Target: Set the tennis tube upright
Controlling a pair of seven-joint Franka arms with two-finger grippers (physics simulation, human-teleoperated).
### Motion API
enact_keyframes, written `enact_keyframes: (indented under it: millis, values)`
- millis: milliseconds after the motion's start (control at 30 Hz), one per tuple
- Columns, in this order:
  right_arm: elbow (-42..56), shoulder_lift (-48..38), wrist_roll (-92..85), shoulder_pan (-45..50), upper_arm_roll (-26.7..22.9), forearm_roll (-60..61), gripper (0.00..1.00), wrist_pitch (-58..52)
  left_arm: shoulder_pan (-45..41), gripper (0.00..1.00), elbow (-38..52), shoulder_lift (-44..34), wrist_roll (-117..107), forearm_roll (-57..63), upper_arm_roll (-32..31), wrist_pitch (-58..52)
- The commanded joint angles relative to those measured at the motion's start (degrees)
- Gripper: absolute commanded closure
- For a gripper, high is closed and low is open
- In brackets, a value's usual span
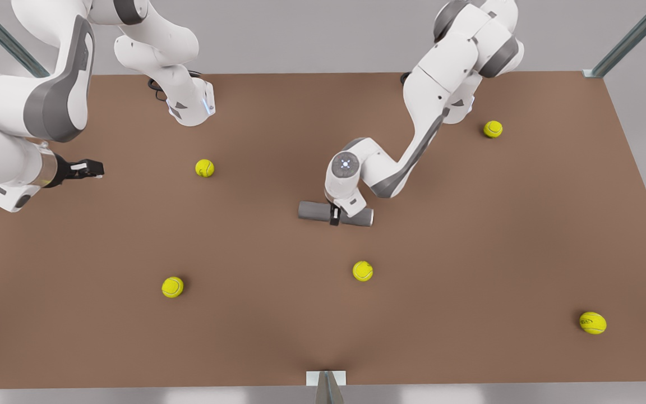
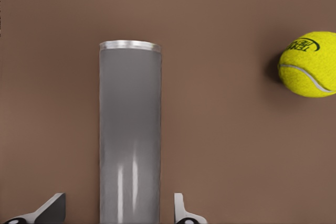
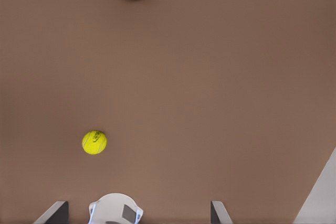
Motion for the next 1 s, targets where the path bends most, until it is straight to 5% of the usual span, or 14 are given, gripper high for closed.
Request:
enact_keyframes:
  millis: [0, 967]
  values:
    - [0.02, 0.03, 2.32, 0.09, -0.04, 0.03, 0.00, -0.08, -0.06, 0.00, 0.12, 0.46, -10.97, 0.10, 0.08, -0.07]
    - [0.02, 0.29, 2.05, 0.09, -0.04, -0.15, 0.00, -0.17, -0.15, 0.00, 2.14, 6.70, -10.80, 2.56, 1.31, 2.04]
